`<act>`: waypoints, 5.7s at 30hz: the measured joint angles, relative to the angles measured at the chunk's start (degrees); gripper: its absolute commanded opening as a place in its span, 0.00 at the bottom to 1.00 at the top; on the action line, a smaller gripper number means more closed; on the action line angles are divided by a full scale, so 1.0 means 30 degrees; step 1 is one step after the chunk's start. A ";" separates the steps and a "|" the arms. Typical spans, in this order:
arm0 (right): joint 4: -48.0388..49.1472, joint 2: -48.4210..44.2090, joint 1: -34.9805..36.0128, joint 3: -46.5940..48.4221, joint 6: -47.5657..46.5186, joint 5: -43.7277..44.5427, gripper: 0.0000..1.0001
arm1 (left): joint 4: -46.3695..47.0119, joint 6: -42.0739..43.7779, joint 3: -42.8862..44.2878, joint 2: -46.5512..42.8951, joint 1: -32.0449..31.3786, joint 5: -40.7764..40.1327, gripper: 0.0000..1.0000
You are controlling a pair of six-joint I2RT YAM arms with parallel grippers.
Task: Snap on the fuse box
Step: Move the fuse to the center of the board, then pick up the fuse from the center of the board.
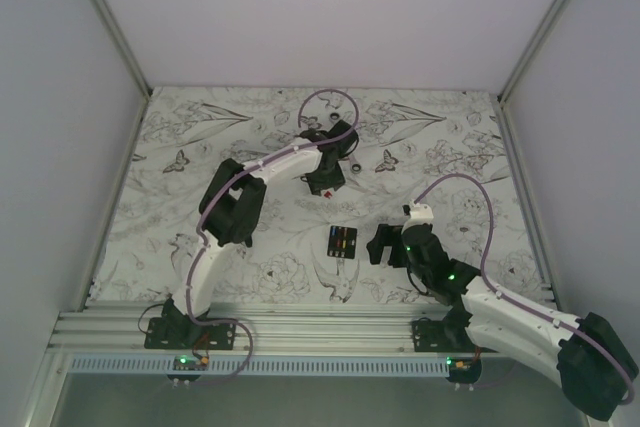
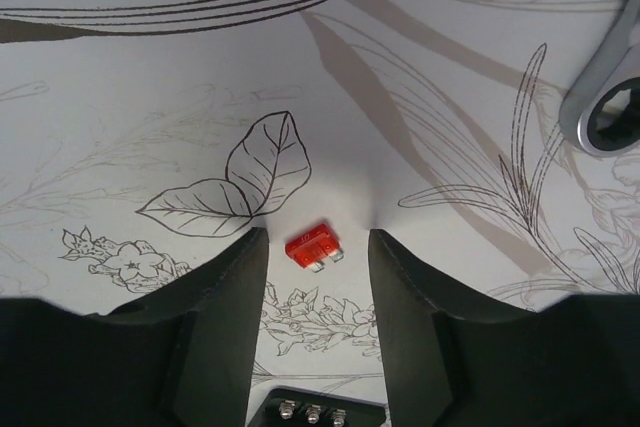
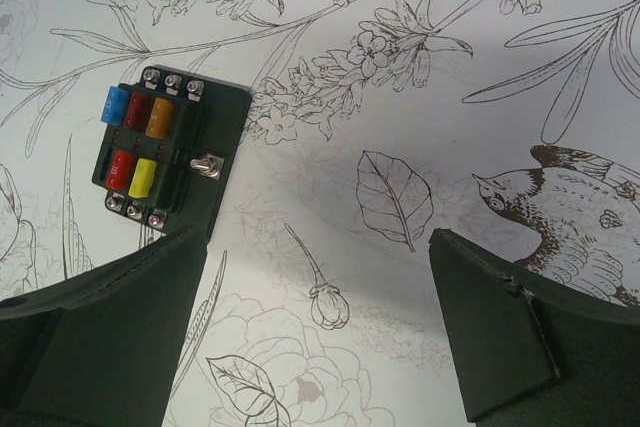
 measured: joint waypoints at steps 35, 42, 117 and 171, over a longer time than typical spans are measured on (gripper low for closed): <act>0.0022 0.0022 0.0000 0.0000 0.0000 0.0000 0.99 | 0.0342 0.4313 -0.0947 -0.0393 -0.0379 0.0729 0.20; 0.0015 -0.0175 0.0000 0.0000 0.0000 0.0000 0.99 | 0.0474 0.8466 -0.2404 -0.1311 -0.0415 0.2302 0.21; -0.0058 -0.0750 0.0000 -0.0291 -0.0007 -0.0138 0.99 | 0.0998 0.3126 -0.7257 -0.4473 -0.1341 0.1537 0.38; 0.2426 0.0357 0.0000 -0.0291 -0.0189 -0.2288 0.98 | 0.0364 0.9260 -0.5821 -0.3832 -0.1355 0.3402 0.21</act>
